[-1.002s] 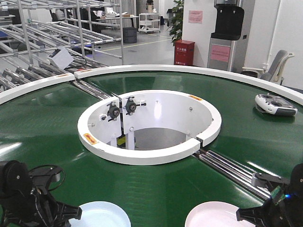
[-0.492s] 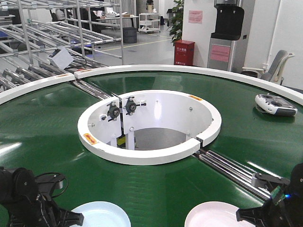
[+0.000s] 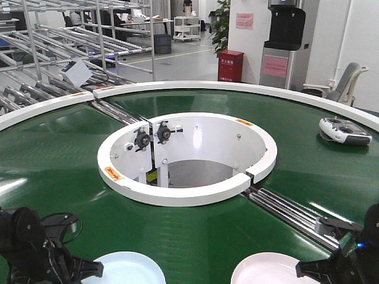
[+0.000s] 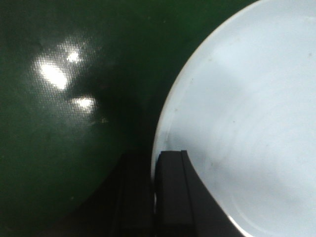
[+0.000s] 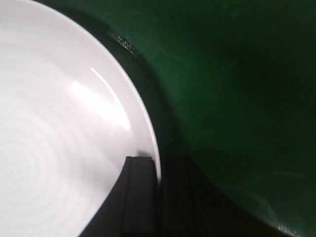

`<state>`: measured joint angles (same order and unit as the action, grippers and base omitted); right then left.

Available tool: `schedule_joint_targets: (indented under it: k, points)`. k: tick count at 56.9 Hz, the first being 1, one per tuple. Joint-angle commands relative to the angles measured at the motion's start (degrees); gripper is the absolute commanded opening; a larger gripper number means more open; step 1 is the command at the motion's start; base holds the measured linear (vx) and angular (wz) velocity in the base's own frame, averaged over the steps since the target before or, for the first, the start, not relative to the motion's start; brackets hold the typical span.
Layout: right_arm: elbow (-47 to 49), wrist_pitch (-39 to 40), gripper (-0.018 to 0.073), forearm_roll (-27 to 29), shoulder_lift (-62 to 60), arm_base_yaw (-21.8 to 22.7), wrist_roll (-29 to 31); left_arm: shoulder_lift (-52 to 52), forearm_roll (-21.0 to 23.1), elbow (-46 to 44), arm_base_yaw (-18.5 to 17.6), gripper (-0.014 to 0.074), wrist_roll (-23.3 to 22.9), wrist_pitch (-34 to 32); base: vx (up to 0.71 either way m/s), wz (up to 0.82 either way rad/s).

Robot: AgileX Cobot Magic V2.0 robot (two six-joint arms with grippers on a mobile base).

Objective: Grab plate from conveyor and place on tray
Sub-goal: 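Lower the left gripper to the light blue plate rim and grip it, then lift both plates off the belt with both grippers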

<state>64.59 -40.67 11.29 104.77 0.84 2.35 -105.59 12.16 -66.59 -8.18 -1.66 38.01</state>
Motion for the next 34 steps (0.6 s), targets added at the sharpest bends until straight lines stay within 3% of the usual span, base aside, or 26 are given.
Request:
schedule_joint_targets:
  k: [1,18,34]
  points:
    - [1.2,-0.1,-0.0012,-0.4,-5.5,0.3,0.7,6.9,0.7,-1.2,-0.3,-0.0007,0.1,-2.8,0.00,0.00]
    - [0.1,1.0,-0.0012,0.3,-22.9,0.3,3.0,24.8,0.6,-1.1,-0.3,-0.0007,1.7,-6.4,0.00,0.00]
    - [-10.0,5.1,-0.0009,5.0,-47.5,0.3,5.6,43.7,0.8,6.2,-0.3,-0.0007,1.2,-9.6,0.00,0.00]
